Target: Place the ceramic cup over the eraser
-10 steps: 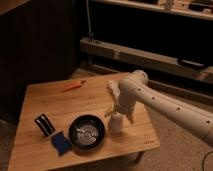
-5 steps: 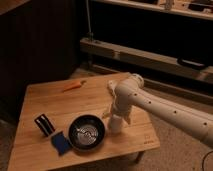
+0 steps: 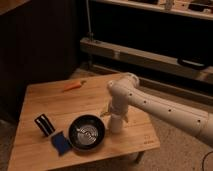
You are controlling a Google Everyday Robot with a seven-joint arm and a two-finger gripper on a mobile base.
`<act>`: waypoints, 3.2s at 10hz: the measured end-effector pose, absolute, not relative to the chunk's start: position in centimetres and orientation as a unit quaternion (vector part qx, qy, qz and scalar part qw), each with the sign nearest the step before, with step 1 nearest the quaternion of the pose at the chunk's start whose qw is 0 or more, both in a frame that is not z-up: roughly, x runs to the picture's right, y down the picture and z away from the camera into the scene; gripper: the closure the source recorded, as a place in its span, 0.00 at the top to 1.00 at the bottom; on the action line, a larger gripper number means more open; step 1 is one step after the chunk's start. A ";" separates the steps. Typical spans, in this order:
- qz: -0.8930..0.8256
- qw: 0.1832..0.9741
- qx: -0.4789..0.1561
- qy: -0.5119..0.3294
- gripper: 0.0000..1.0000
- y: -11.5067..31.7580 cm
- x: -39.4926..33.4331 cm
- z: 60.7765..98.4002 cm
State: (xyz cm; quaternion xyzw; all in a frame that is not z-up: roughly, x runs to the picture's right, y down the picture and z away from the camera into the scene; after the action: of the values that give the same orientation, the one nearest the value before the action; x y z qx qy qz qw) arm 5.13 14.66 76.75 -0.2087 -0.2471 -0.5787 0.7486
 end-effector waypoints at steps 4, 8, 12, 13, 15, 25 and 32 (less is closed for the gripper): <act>-0.571 0.751 -0.222 -0.246 0.61 15.0 5.9 77.7; -0.578 0.745 -0.227 -0.244 0.20 15.4 5.7 78.0; -0.586 0.739 -0.231 -0.238 0.00 15.5 5.5 78.0; -0.587 0.739 -0.229 -0.239 0.00 15.5 5.3 78.0; -0.589 0.741 -0.228 -0.226 0.00 14.1 5.6 77.1; -0.612 0.718 -0.167 -0.285 0.00 2.6 1.6 64.7; -0.612 0.719 -0.166 -0.285 0.00 2.6 1.6 64.7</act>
State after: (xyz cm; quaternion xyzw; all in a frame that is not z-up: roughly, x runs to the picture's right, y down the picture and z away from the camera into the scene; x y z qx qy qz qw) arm 1.57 2.61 64.70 -0.1662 -0.2851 -0.6120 0.7187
